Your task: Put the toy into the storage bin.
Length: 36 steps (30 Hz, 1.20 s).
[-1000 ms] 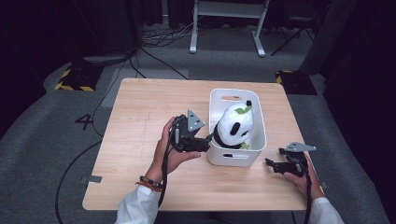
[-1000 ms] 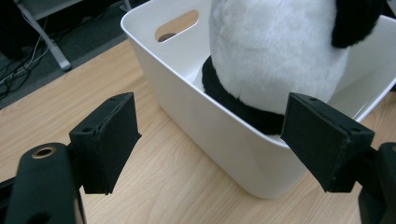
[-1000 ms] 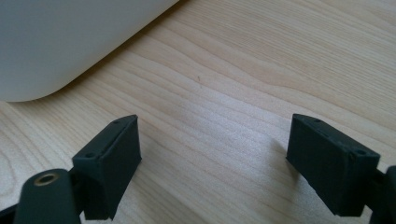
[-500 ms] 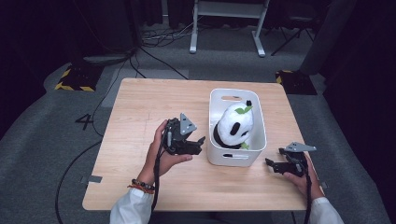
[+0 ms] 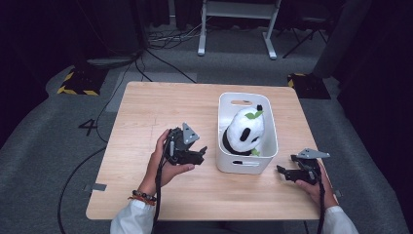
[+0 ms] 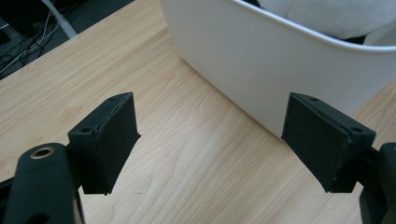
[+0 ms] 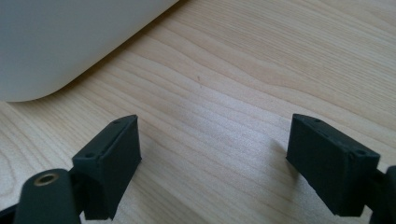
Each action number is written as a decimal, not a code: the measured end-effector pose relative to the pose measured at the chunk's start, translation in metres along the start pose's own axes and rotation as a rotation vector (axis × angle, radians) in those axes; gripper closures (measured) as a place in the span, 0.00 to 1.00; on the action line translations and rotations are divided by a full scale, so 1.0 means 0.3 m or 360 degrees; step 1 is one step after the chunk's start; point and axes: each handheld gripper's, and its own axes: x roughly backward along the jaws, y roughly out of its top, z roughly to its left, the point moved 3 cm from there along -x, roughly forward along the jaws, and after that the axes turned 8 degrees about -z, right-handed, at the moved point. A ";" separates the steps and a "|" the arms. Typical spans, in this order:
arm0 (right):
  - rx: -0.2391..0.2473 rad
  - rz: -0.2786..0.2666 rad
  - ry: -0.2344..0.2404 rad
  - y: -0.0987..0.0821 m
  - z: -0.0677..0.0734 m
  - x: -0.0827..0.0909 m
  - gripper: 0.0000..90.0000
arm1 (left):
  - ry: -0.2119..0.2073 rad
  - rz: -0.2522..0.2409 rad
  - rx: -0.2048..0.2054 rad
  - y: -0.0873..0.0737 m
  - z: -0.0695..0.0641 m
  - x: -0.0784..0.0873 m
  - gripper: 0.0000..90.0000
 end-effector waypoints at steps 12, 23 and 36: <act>-0.0003 0.0001 0.0000 0.000 0.000 0.000 0.19 | 0.0035 0.0090 -0.0011 -0.064 0.024 -0.016 0.21; -0.0002 0.0001 0.0000 0.000 0.000 0.000 0.19 | 0.0070 0.0155 0.0010 -0.122 0.048 -0.029 0.21; -0.0001 0.0000 -0.0001 0.000 0.000 0.000 0.19 | 0.0076 0.0237 0.0036 -0.219 0.080 -0.043 0.20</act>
